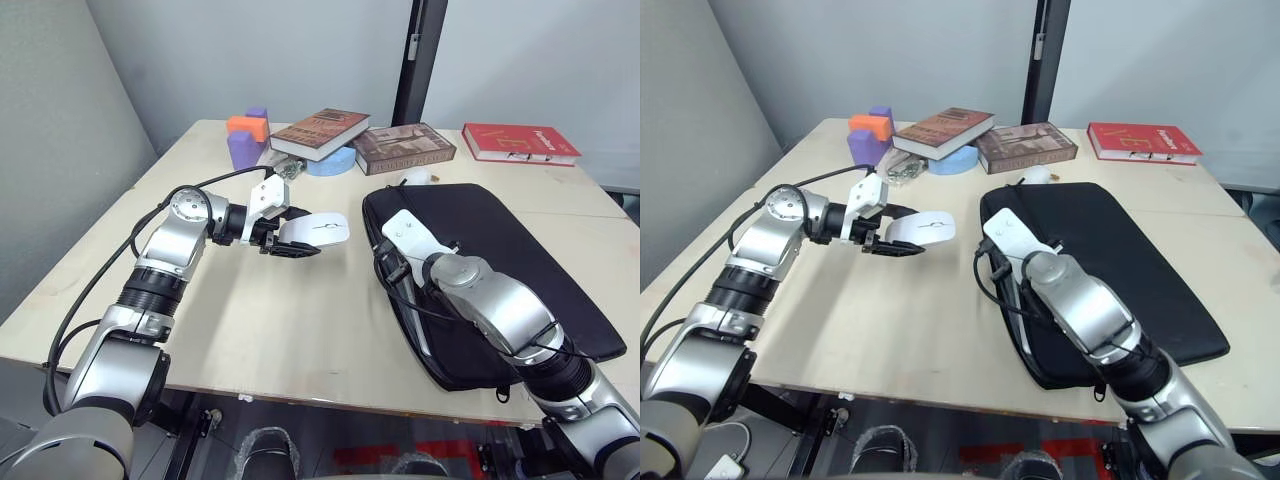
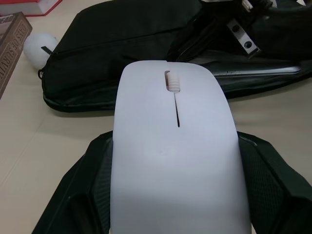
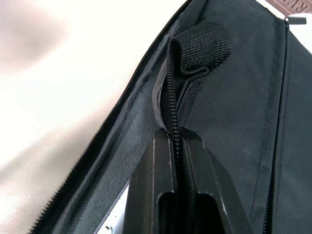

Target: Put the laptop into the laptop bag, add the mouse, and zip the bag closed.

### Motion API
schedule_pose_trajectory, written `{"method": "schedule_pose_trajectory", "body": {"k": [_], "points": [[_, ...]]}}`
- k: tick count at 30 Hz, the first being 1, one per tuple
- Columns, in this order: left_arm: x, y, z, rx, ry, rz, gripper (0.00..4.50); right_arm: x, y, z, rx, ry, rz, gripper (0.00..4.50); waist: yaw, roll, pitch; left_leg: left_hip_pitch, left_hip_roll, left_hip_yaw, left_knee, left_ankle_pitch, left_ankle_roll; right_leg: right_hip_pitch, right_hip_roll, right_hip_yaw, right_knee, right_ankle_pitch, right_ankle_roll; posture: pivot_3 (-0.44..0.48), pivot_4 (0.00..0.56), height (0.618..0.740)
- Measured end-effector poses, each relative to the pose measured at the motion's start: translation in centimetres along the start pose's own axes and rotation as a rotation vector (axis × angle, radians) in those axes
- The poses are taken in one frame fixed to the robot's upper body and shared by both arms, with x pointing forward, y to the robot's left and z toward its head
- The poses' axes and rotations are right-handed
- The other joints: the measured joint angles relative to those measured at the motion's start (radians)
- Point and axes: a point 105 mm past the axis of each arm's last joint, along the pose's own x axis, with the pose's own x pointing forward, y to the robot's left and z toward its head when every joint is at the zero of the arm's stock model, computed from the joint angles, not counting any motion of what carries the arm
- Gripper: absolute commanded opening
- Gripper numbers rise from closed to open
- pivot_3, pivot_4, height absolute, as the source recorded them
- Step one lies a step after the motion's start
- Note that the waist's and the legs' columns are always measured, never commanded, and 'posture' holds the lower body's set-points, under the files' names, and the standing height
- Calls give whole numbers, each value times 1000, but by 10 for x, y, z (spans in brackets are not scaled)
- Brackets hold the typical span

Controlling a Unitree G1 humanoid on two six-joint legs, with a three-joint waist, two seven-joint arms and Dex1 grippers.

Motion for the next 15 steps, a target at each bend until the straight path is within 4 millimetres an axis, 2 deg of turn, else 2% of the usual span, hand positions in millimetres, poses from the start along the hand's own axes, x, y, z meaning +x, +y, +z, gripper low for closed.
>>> {"method": "schedule_pose_trajectory", "body": {"k": [5, 9, 11, 15], "points": [[14, -5, 0, -13, -17, -33, 2842, -24, -23, 45, 164, -124, 51, 9, -16, 0, 0, 0, 0, 0, 0, 0, 0, -1, 1, 0, 1, 0, 0, 0, 150, 740], [27, -9, 0, -32, -41, -58, 2842, -50, -51, 75, 242, -240, 79, 9, -20, 1, 1, -1, 0, 1, -2, 0, 0, -2, 1, 0, 0, 0, 0, 0, 150, 740], [34, -9, -2, -58, -62, -60, 2842, -59, -59, 84, 264, -290, 98, 9, -21, 1, 1, -1, 0, 1, -2, 0, 1, -2, 1, 0, -1, 0, -1, 0, 150, 740], [62, -2, 1, -112, -139, -42, 2842, -67, -61, 94, 260, -328, 151, 9, -13, 1, 1, -1, 0, 1, -2, 1, 1, -2, 1, 0, -1, 0, -1, 0, 150, 740]]}}
